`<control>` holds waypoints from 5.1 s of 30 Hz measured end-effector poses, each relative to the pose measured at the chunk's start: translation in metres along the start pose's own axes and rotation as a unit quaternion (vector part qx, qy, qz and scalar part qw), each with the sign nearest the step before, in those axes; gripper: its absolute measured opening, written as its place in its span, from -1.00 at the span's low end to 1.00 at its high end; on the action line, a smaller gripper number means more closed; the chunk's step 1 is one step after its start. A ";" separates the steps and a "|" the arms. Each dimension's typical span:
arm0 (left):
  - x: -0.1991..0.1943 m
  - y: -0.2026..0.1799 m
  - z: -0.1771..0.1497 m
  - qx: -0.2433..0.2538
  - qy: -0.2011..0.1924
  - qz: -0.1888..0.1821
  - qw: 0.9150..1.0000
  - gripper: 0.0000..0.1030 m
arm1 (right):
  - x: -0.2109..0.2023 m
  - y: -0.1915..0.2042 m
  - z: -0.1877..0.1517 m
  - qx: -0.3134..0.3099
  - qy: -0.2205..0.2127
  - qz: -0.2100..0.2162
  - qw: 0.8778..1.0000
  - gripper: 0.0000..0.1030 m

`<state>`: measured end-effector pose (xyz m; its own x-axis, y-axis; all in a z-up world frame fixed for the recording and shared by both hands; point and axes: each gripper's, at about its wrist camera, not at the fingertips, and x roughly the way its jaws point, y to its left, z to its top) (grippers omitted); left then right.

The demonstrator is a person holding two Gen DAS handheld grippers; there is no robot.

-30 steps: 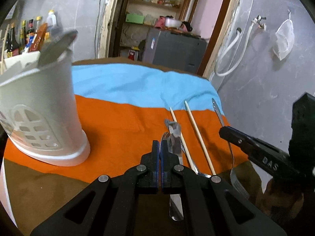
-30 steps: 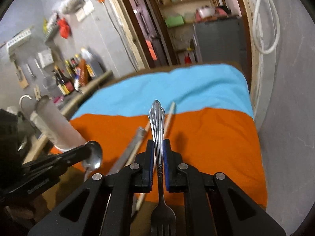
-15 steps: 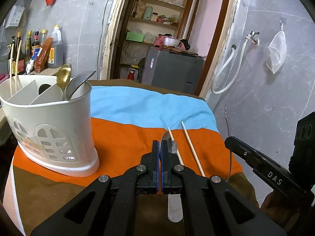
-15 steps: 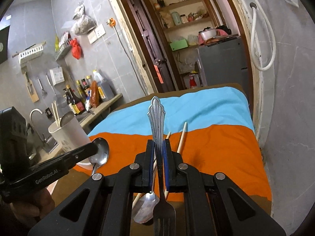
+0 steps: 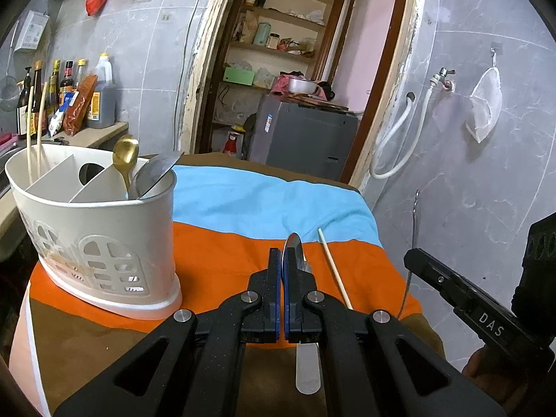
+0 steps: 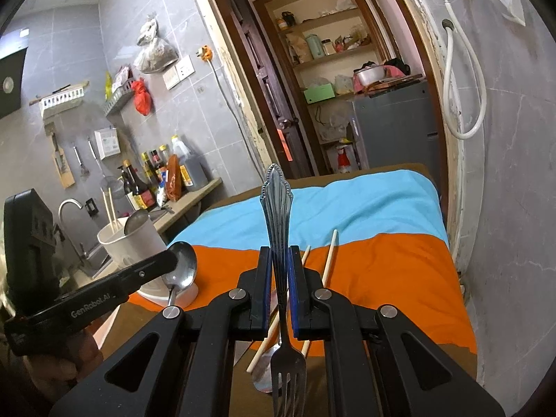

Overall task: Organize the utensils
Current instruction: 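Lift the spoon with the left tool while the right tool lifts the fork toward the basket, then drop the spoon into the basket while the right tool drops the fork in, then lower the left tool over the table knife while the right tool lowers over a chopstick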

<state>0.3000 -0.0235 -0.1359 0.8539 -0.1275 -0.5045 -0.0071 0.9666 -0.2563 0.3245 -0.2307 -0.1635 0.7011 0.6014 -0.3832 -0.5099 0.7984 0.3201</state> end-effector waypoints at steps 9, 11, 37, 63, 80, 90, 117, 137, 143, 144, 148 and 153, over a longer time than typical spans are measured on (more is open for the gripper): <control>-0.006 -0.002 0.003 -0.001 -0.012 -0.001 1.000 -1.00 | -0.005 0.001 0.000 -0.001 -0.013 0.004 1.000 -0.87; -0.008 -0.003 0.005 0.001 -0.016 -0.002 1.000 -1.00 | -0.007 0.003 0.000 -0.001 -0.017 0.007 1.000 -0.87; -0.033 0.006 0.032 -0.001 -0.069 0.003 0.998 -1.00 | -0.025 0.022 0.024 -0.020 -0.070 0.028 0.997 -0.87; -0.108 0.184 0.132 -0.036 -0.242 0.208 0.947 -1.00 | 0.045 0.151 0.107 -0.072 -0.133 0.171 0.974 -0.87; -0.070 0.179 0.082 0.044 -0.277 0.261 0.924 -1.00 | 0.112 0.168 0.062 -0.092 -0.048 0.167 0.981 -0.87; -0.054 0.165 0.059 0.075 -0.252 0.256 0.930 -1.00 | 0.119 0.167 0.048 -0.096 -0.029 0.165 0.981 -0.86; -0.116 0.104 0.084 -0.023 -0.192 0.120 0.974 0.83 | 0.022 0.118 0.079 -0.056 -0.089 0.065 0.992 1.00; -0.064 -0.005 0.024 0.032 -0.097 0.045 0.994 0.89 | -0.045 0.013 0.036 -0.043 -0.068 -0.081 0.994 1.00; -0.033 -0.018 0.002 0.049 -0.037 0.028 0.998 0.89 | -0.037 -0.013 0.012 -0.030 -0.037 -0.097 0.994 1.00; -0.026 -0.019 -0.001 0.052 -0.023 0.027 0.998 0.89 | -0.033 -0.017 0.009 -0.027 -0.029 -0.098 0.994 1.00; 0.003 -0.020 -0.015 0.061 0.045 0.019 0.997 0.89 | -0.021 -0.030 0.000 -0.011 -0.002 -0.099 0.995 1.00; 0.028 -0.019 -0.026 0.070 0.100 0.020 0.992 0.88 | -0.005 -0.039 -0.006 -0.003 0.032 -0.087 0.996 1.00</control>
<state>0.3106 -0.0512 -0.1667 0.7337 -0.1167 -0.6694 0.0450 0.9913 -0.1235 0.3384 -0.2647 -0.1797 0.7452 0.4548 -0.4876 -0.3868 0.8905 0.2395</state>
